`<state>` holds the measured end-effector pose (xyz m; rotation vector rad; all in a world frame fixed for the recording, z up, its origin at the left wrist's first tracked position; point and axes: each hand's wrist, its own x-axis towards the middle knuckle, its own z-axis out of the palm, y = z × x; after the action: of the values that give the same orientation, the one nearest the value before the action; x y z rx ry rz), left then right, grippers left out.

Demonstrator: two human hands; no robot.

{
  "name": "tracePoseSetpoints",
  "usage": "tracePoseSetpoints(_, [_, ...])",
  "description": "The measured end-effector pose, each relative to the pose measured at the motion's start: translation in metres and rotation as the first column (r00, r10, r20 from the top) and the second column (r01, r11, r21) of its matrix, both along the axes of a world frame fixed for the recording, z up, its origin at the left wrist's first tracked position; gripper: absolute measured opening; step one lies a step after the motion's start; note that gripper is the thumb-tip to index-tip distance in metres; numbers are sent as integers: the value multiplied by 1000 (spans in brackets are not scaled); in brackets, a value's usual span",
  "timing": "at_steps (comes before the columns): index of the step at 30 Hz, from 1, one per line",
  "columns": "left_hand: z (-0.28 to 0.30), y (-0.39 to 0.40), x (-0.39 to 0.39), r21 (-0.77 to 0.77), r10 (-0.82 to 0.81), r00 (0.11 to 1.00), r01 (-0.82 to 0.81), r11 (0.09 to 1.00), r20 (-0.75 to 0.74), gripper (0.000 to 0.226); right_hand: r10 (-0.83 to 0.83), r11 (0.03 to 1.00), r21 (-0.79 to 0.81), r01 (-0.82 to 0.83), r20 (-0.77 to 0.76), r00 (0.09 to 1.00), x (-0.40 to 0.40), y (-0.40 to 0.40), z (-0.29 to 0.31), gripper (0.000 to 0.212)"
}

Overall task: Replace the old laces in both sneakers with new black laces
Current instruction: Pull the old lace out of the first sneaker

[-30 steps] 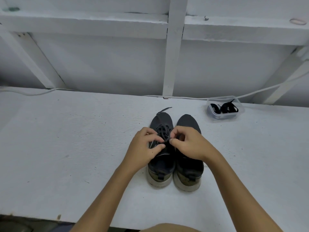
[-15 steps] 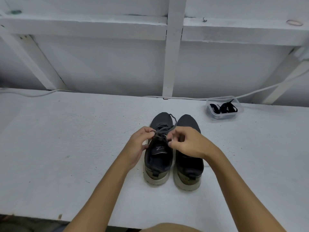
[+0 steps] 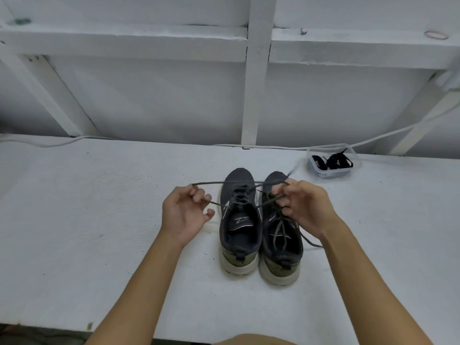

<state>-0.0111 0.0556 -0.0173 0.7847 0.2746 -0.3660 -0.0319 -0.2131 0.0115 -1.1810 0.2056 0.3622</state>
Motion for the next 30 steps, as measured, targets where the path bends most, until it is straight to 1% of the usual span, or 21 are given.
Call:
tracePoseSetpoints(1, [3,1,2,-5,13,1000,-13,1000,0,19,-8,999,46,8,-13,1000,0,-3,0,17])
tracePoseSetpoints(3, [7,2,7,2,43,999,-43,999,5,19,9,1000,22,-9,-9,1000,0,-9,-2,23])
tracePoseSetpoints(5, [6,4,10,-30,97,995,-97,995,-5,18,-17,998,54,17,0,1000,0,-14,-4,19])
tracePoseSetpoints(6, [4,6,11,-76,133,991,-134,988,-20,17,-74,989,124,75,-11,997,1,-16,-6,17])
tracePoseSetpoints(8, [-2,13,12,-190,215,974,-225,956,-71,18,-229,923,301,239,-71,971,1,-21,-6,11])
tracePoseSetpoints(9, [-5,16,13,-215,253,963,-269,939,-98,19,-299,883,345,319,-109,948,2,-23,-6,10])
tracePoseSetpoints(10, [-8,19,14,-191,280,953,-298,935,-116,20,-358,861,331,385,-144,923,3,-24,-7,11])
tracePoseSetpoints(11, [-10,20,16,-110,286,951,-299,948,-119,20,-394,876,234,421,-156,906,4,-24,-6,15])
tracePoseSetpoints(12, [-11,21,18,30,263,959,-261,965,-107,18,-416,905,40,424,-138,899,5,-23,-6,19])
tracePoseSetpoints(13, [-13,20,19,209,199,977,-180,961,-79,15,-394,903,-223,366,-95,914,5,-20,-5,24])
tracePoseSetpoints(14, [-14,18,19,391,97,994,-68,918,-56,14,-335,836,-476,275,-46,941,5,-16,-6,29])
tracePoseSetpoints(15, [-15,16,17,543,-18,998,45,838,-55,18,-268,730,-650,210,10,963,4,-12,-7,33])
tracePoseSetpoints(16, [-16,15,13,651,-125,990,135,747,-62,22,-202,635,-750,188,75,977,3,-9,-9,34])
tracePoseSetpoints(17, [-16,13,9,717,-221,973,200,668,-65,24,-149,584,-788,197,134,980,1,-6,-8,32])
tracePoseSetpoints(18, [-15,11,5,753,-303,951,243,611,-61,23,-104,571,-796,201,173,979,0,-3,-5,26])
tracePoseSetpoints(20, [-11,5,-3,801,-412,910,276,531,-41,18,4,536,-826,176,211,977,-2,5,0,12])
tracePoseSetpoints(21, [-9,2,-6,824,-440,898,262,502,-18,15,67,510,-845,162,227,972,-2,9,3,12])
tracePoseSetpoints(23, [-5,-5,-11,848,-473,881,229,478,29,11,195,474,-875,100,215,957,-4,16,9,17])
tracePoseSetpoints(26, [1,-12,-14,860,-485,873,209,465,51,9,364,366,-929,-56,87,927,-4,25,12,14])
tracePoseSetpoints(28, [5,-15,-15,863,-474,879,205,462,45,10,411,304,-948,-95,40,911,-4,29,13,15])
tracePoseSetpoints(30, [6,-18,-13,863,-473,880,213,458,34,9,416,296,-948,-119,16,909,-4,30,16,21])
